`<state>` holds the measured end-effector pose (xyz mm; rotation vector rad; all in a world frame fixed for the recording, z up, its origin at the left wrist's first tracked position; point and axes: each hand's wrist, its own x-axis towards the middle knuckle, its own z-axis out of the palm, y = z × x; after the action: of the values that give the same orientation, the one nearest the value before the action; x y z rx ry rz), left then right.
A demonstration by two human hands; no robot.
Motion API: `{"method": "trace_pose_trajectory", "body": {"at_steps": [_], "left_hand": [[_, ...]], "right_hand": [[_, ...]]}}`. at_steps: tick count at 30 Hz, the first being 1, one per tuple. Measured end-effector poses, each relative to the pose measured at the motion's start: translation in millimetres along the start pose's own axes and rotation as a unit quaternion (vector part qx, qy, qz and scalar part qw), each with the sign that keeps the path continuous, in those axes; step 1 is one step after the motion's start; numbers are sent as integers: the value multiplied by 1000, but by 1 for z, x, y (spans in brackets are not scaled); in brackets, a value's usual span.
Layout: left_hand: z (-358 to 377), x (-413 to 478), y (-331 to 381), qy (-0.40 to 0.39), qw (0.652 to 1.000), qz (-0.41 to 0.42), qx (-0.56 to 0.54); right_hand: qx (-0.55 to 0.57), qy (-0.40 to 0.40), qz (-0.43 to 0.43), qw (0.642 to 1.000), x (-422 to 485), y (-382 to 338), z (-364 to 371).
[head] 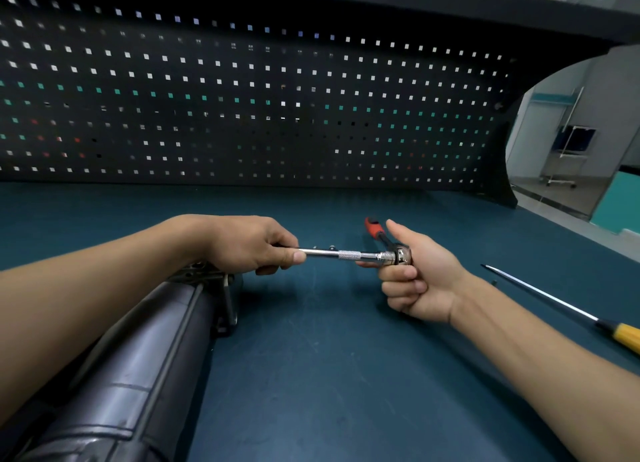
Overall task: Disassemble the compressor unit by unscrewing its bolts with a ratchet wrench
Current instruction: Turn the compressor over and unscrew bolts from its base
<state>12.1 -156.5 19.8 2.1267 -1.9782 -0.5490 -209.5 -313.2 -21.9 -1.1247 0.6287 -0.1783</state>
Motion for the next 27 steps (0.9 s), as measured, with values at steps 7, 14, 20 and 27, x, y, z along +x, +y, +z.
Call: {"method": "trace_pose_trajectory", "body": {"at_steps": [7,14,20,27], "left_hand": [[2,0,1,6,1000,-7,-8],[1,-1,2,-9,999,-28,-16],[0,0,2,-13,999,-37,-20],[-1,1,2,-32,999,-32,-2]], "right_hand": [[0,-18,-1,1000,-5,1,-3],[-61,64,-36,995,-5,1,-1],[-137,73,-52,987,-13,-7,-10],[-102,48,-50,992,-18,0,-20]]}}
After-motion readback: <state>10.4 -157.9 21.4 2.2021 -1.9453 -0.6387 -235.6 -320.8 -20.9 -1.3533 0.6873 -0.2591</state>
